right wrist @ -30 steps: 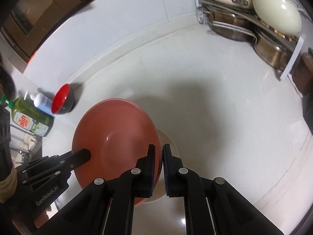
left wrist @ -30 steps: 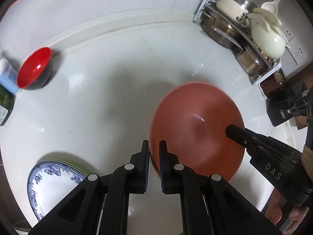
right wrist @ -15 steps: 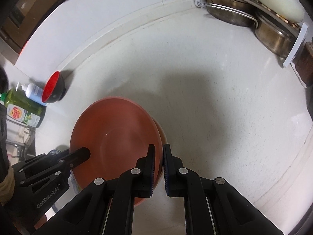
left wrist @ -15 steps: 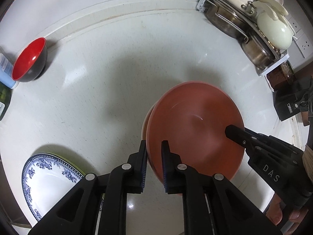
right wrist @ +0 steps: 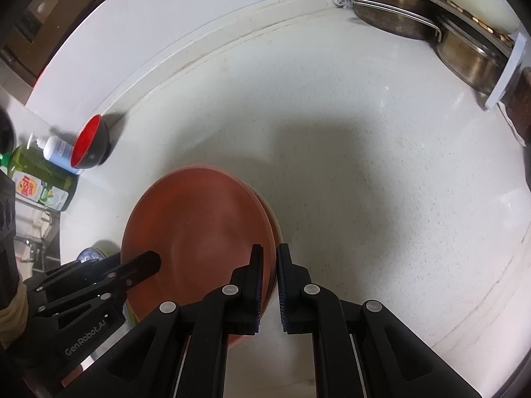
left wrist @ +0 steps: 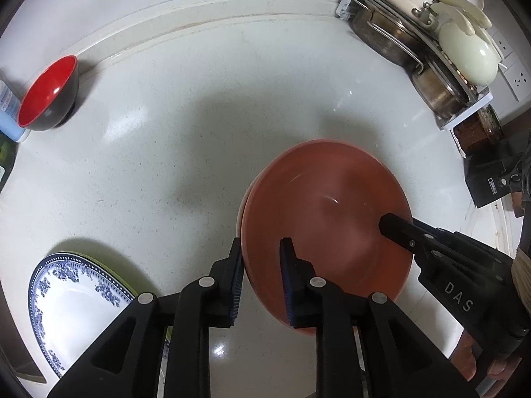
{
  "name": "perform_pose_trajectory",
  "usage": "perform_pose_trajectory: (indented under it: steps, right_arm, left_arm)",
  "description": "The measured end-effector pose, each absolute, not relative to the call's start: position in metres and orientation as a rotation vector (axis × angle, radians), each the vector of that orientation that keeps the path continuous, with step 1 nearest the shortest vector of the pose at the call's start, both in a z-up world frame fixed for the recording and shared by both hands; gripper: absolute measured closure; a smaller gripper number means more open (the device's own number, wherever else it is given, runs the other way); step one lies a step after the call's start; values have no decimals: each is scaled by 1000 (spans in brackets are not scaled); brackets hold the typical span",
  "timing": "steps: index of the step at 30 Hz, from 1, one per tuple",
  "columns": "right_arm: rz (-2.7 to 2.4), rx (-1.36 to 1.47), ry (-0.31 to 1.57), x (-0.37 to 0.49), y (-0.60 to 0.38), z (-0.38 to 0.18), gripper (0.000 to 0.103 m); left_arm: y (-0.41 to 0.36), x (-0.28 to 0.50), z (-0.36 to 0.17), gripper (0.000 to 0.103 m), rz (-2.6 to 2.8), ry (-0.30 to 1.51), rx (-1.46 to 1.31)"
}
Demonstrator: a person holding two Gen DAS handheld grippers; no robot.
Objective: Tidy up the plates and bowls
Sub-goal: 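Lower the pink bowl into the cream bowl with both tools, then open both tools and pull back from the nested bowls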
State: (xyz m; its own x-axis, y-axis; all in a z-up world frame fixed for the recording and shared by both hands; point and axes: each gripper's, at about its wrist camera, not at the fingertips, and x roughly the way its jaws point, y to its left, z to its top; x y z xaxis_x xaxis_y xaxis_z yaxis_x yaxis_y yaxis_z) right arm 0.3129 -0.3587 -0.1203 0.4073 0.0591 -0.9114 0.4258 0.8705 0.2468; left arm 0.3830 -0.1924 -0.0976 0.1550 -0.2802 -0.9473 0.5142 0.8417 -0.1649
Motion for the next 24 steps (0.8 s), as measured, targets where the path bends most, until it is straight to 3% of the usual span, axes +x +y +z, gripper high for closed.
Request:
perform_pose_trajectory:
  steps: [10, 13, 20, 24]
  right_arm:
    - [-264, 453, 1113, 313, -358, -112, 87]
    - [-259, 451, 1097, 312, -357, -106, 77]
    - [-245, 410, 1065, 314, -349, -86, 77]
    - [-219, 377, 1042, 323, -337, -75, 64]
  left_arm:
    - [-186, 381, -79, 55, -545, 1182, 218]
    - [-184, 383, -71, 52, -530, 1155, 215]
    - [-165, 391, -57, 43, -491, 1108, 189]
    - [-149, 399, -50, 38, -464, 1088, 161]
